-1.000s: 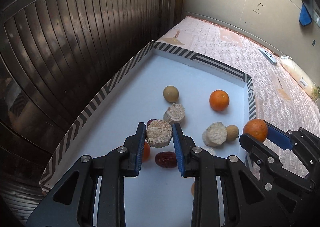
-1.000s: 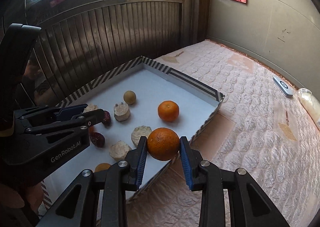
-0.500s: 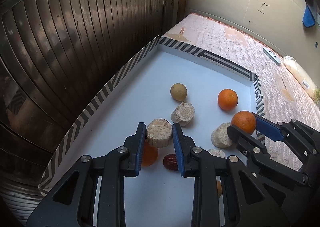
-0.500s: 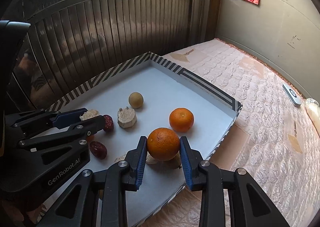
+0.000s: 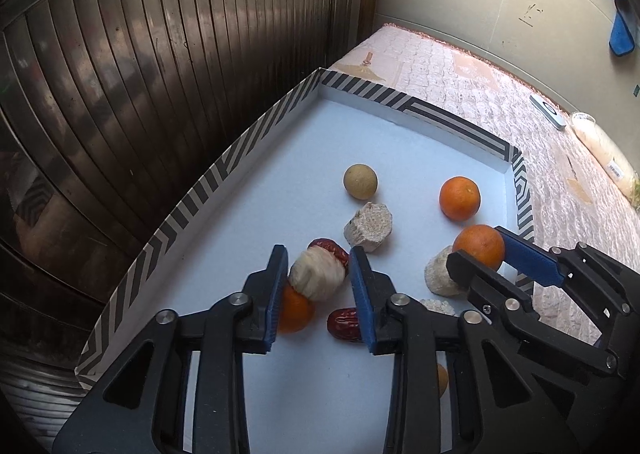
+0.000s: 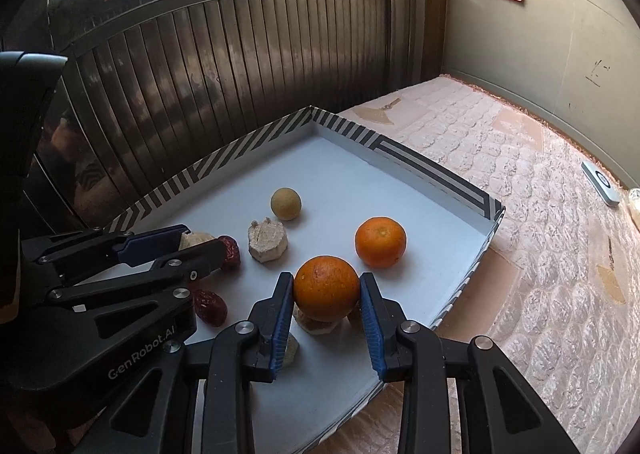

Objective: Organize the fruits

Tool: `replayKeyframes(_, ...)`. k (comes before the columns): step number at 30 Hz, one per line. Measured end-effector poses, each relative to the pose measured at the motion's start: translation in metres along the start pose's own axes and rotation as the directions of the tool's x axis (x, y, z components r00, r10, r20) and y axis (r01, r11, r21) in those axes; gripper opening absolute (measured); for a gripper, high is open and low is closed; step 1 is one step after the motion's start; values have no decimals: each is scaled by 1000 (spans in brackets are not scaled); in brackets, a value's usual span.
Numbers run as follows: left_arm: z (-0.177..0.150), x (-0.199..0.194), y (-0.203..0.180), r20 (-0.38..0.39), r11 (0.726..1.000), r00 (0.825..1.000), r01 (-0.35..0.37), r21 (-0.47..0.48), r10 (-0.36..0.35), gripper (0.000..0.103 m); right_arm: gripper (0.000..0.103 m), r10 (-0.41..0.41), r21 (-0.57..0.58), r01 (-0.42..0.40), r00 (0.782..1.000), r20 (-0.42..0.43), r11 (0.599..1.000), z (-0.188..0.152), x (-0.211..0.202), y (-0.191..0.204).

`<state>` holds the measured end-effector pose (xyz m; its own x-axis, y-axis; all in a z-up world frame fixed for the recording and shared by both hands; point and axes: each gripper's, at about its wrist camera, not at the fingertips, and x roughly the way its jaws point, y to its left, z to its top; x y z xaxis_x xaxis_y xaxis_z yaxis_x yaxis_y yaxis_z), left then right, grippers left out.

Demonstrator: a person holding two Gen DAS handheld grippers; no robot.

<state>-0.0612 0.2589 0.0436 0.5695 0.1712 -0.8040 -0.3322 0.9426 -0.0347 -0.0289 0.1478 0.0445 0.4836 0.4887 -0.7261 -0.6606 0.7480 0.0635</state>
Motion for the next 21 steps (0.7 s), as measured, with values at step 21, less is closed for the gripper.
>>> replayKeyframes(21, -18, -35, -8, 86, 999, 996, -42, 21, 40, 58, 38, 30, 55, -35, 996, 81, 998, -32, -51, -10)
